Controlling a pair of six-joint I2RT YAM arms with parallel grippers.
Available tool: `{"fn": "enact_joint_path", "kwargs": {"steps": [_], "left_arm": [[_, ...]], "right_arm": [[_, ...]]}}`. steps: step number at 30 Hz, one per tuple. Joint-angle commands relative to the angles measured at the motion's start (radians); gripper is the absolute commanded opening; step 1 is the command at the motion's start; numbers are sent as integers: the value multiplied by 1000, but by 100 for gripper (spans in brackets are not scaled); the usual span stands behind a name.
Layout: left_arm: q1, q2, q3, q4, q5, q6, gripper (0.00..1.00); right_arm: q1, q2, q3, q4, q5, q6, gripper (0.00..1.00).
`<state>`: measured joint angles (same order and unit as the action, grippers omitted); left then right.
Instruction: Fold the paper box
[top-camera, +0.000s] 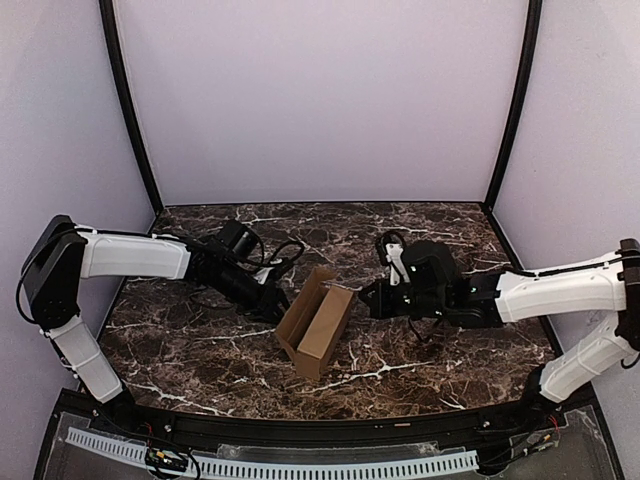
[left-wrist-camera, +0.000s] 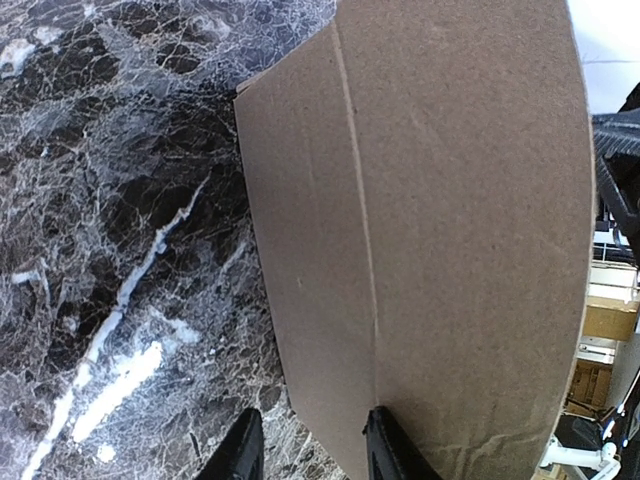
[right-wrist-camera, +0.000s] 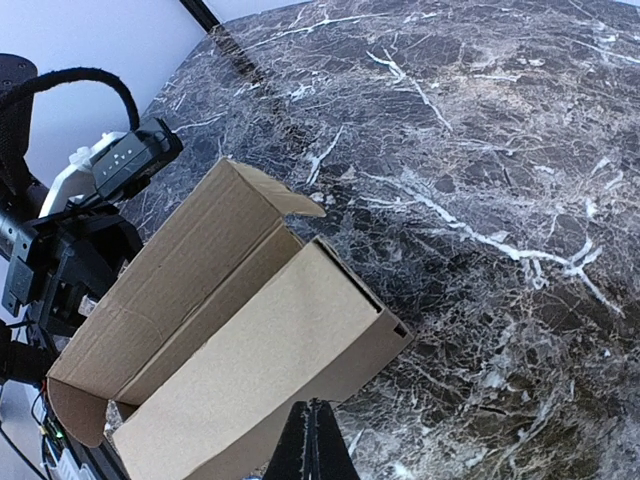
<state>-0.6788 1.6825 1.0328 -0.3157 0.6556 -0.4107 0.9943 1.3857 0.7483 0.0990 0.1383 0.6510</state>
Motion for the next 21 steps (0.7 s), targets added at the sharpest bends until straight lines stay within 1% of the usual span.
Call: {"fn": "enact_joint_path", "kwargs": {"steps": [1, 7, 13, 18, 21], "left_arm": [[3, -42, 44, -50, -19, 21, 35], [3, -45, 73, -77, -31, 34, 35], [2, -35, 100, -92, -27, 44, 35], [2, -27, 124, -111, -31, 53, 35], [3, -24, 144, -127, -34, 65, 35]], "right_arm": [[-42, 29, 40, -19, -50, -62, 0], [-109, 98, 84, 12, -132, -84, 0], [-151, 141, 99, 23, -183, -84, 0], [-152, 139, 46, 26, -222, -32, 0], [-139, 139, -14, 74, -259, 21, 0]]}}
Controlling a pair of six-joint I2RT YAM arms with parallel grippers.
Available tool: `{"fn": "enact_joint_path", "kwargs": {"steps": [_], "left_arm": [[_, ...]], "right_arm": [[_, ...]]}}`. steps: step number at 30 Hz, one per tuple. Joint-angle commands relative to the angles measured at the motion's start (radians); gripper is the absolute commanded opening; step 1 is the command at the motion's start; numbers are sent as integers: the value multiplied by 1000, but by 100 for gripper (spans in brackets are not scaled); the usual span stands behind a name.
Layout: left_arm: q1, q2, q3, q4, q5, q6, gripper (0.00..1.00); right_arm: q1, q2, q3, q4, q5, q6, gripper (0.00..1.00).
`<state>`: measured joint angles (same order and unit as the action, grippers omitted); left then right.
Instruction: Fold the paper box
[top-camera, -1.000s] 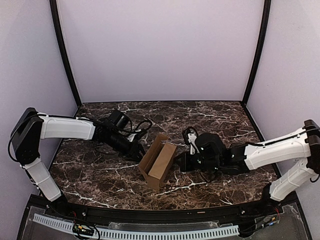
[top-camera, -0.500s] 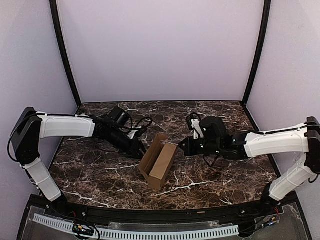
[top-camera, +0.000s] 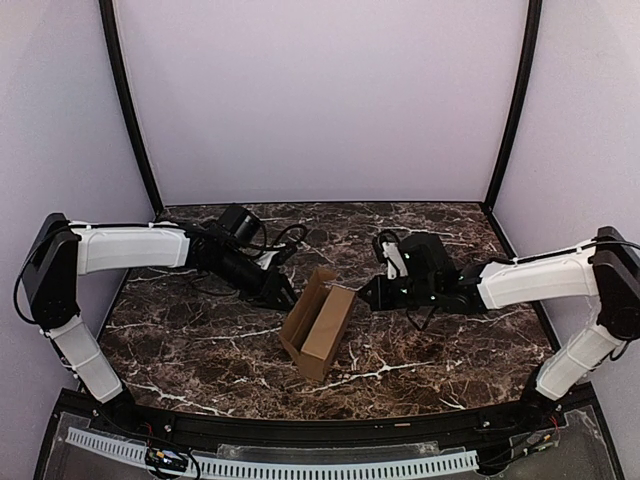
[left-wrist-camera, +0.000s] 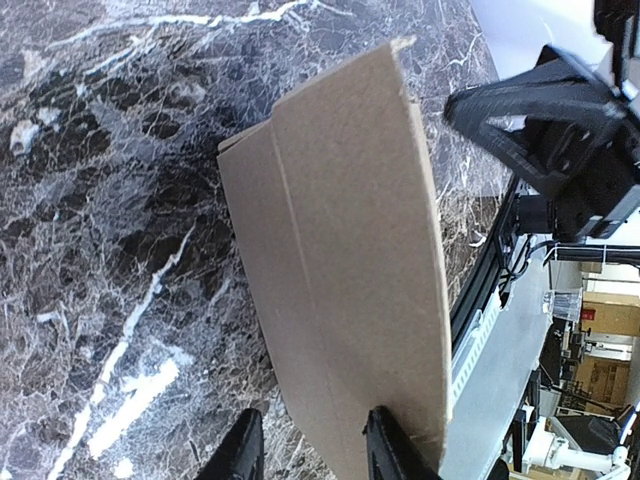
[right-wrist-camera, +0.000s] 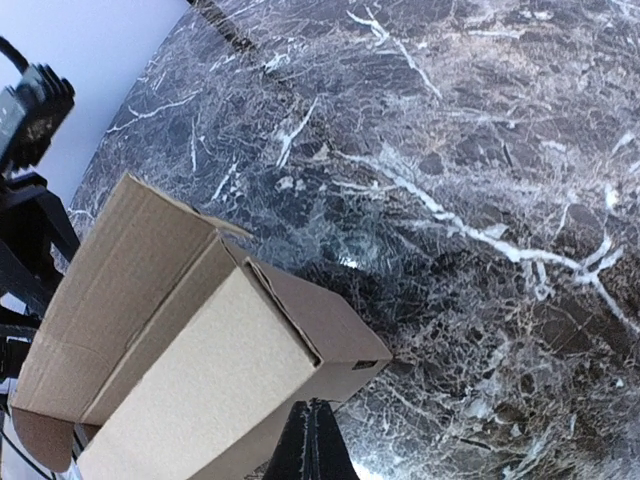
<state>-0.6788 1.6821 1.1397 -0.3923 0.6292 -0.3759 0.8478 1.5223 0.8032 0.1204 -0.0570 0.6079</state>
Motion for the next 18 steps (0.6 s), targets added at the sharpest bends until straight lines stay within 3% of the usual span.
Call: {"fn": "enact_joint_path", "kwargs": {"steps": [1, 18], "left_arm": [[2, -23, 43, -59, -7, 32, 35], [-4, 5, 61, -71, 68, 45, 36]], "right_arm": [[15, 4, -87, 68, -71, 80, 0], [220, 92, -185, 378, -25, 357, 0]]}}
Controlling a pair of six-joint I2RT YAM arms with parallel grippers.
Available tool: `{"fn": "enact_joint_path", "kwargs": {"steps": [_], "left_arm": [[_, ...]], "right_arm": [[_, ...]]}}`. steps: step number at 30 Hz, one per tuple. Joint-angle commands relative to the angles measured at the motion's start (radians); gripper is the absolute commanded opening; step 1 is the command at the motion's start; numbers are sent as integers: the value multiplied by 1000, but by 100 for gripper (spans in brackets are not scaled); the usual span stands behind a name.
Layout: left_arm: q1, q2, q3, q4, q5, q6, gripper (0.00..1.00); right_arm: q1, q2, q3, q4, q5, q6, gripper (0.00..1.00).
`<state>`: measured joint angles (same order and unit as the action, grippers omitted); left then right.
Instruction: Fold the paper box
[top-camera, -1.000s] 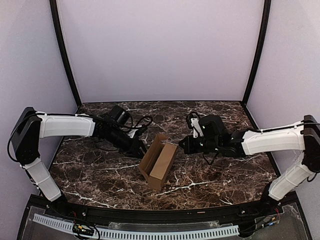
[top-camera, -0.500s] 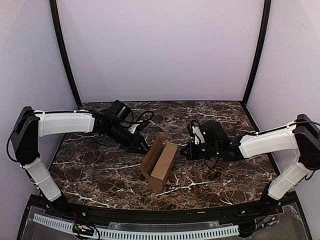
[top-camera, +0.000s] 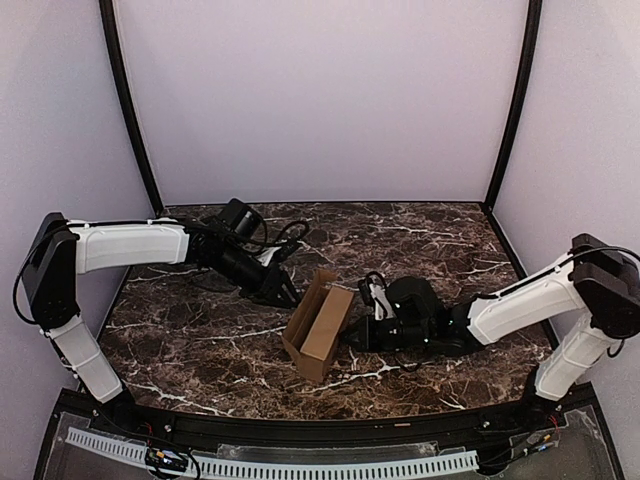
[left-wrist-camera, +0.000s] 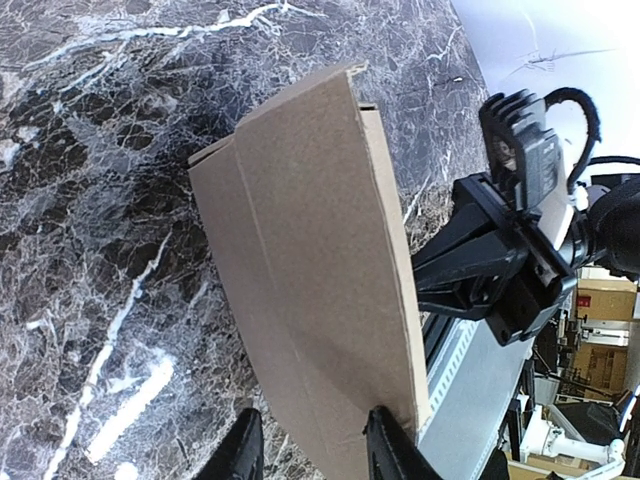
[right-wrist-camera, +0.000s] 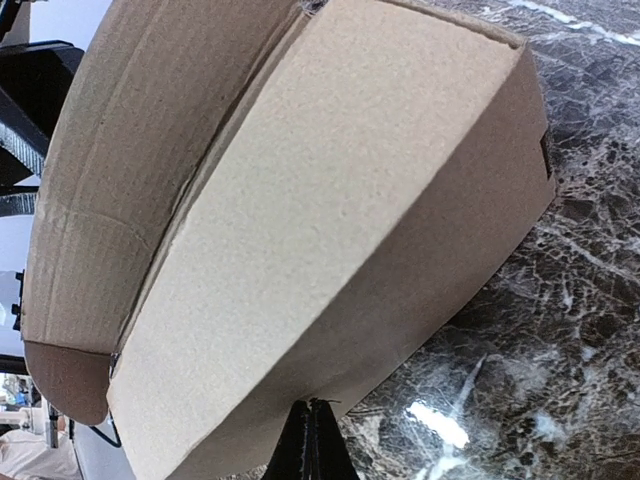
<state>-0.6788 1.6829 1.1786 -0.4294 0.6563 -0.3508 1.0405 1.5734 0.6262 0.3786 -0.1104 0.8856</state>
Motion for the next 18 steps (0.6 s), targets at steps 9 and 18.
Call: {"fn": "enact_joint_path", "kwargs": {"steps": [9, 18], "left_arm": [[-8, 23, 27, -60, 60, 50, 36], [-10, 29, 13, -80, 63, 70, 36]], "right_arm": [[58, 121, 70, 166, 36, 93, 0], [62, 164, 147, 131, 69, 72, 0]]}}
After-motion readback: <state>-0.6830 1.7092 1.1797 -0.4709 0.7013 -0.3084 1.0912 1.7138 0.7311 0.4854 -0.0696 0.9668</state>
